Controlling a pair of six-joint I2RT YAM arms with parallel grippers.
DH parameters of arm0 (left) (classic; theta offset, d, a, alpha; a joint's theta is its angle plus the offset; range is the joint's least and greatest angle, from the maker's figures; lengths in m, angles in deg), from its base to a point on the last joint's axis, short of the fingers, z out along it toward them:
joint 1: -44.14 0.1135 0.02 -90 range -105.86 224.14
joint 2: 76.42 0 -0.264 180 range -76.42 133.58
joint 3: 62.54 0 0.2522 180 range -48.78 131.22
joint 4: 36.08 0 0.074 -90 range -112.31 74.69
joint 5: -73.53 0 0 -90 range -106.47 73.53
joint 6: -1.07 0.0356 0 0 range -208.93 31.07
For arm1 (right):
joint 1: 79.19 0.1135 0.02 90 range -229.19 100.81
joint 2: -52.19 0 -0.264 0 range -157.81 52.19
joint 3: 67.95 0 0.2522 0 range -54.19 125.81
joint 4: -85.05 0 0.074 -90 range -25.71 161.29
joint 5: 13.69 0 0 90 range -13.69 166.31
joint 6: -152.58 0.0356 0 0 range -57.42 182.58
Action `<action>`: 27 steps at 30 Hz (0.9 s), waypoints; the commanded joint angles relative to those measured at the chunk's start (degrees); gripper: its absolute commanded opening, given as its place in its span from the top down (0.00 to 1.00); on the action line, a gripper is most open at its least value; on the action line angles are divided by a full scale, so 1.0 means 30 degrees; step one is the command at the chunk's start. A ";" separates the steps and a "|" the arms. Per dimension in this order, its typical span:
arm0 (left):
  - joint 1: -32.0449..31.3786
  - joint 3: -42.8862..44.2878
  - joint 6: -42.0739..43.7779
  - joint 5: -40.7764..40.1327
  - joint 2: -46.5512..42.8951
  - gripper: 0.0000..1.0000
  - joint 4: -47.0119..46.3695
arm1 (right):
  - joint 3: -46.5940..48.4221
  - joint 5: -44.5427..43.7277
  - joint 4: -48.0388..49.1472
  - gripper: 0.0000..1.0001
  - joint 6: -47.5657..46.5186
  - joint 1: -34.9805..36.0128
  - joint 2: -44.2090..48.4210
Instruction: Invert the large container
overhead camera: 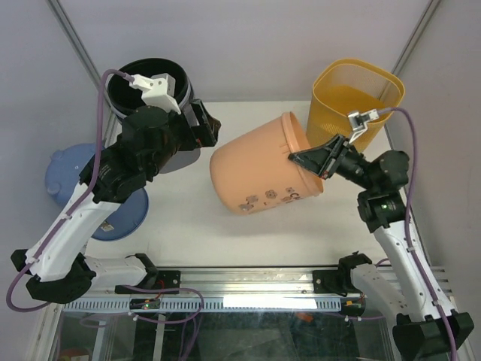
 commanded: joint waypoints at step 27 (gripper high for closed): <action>0.0342 -0.1701 -0.1409 0.1127 -0.0233 0.01 -0.1454 | -1.1977 -1.1443 2.8738 1.00 1.8575 0.6598 -1.3197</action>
